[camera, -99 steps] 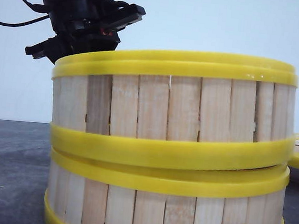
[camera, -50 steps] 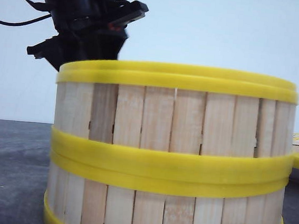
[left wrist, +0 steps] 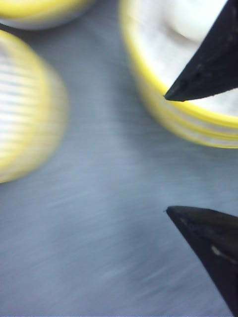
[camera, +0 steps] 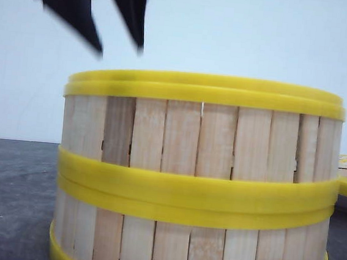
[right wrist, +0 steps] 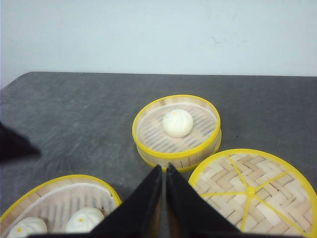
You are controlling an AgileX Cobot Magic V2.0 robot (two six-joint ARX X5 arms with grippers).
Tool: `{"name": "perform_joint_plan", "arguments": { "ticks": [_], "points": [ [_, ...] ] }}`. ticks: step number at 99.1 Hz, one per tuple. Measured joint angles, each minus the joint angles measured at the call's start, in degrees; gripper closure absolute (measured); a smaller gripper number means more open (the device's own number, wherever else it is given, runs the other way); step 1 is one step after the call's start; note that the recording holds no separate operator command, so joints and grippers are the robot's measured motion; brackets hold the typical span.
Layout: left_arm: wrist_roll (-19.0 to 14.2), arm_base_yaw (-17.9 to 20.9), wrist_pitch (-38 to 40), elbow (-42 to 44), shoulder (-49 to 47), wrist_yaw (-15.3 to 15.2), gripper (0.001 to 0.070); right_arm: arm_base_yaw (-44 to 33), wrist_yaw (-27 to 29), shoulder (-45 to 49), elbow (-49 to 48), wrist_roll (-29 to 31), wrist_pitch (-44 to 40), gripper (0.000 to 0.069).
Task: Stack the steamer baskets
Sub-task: 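Raise the left gripper away from the stack, then move the right gripper to the rim of the single-bun basket and grasp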
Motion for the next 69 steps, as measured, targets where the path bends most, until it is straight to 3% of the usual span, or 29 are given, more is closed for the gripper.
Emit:
{"name": "perform_joint_plan", "arguments": {
  "ticks": [8, 18, 28, 37, 48, 69],
  "points": [
    [0.02, 0.0, 4.55, 0.15, -6.6, -1.2, 0.0308, 0.0, 0.0, 2.34, 0.02, 0.28, 0.85, 0.0631],
    [0.48, 0.0, 8.98, 0.26, -15.12, -1.25, 0.0308, 0.0, -0.81, 8.63, 0.37, 2.01, 1.88, 0.0372],
    [0.72, 0.0, 11.3, 0.46, -23.61, -1.38, 0.0308, 0.0, -3.06, 17.14, 3.02, 3.41, 1.75, 0.0275],
    [0.96, 0.0, 11.61, 0.7, -29.62, -1.4, 0.0308, 0.0, -3.06, 25.99, 7.02, 4.33, 1.97, 0.0273],
    [1.33, 0.0, 9.97, 0.81, -35.6, -1.66, 0.0308, 0.46, -2.93, 35.74, 13.14, 5.16, 1.88, 0.0352],
    [2.38, 0.0, 4.79, 0.94, -41.29, -5.46, 0.0308, 2.23, -2.71, 54.36, 28.17, 5.66, -2.12, 0.0393]
  ]
}}
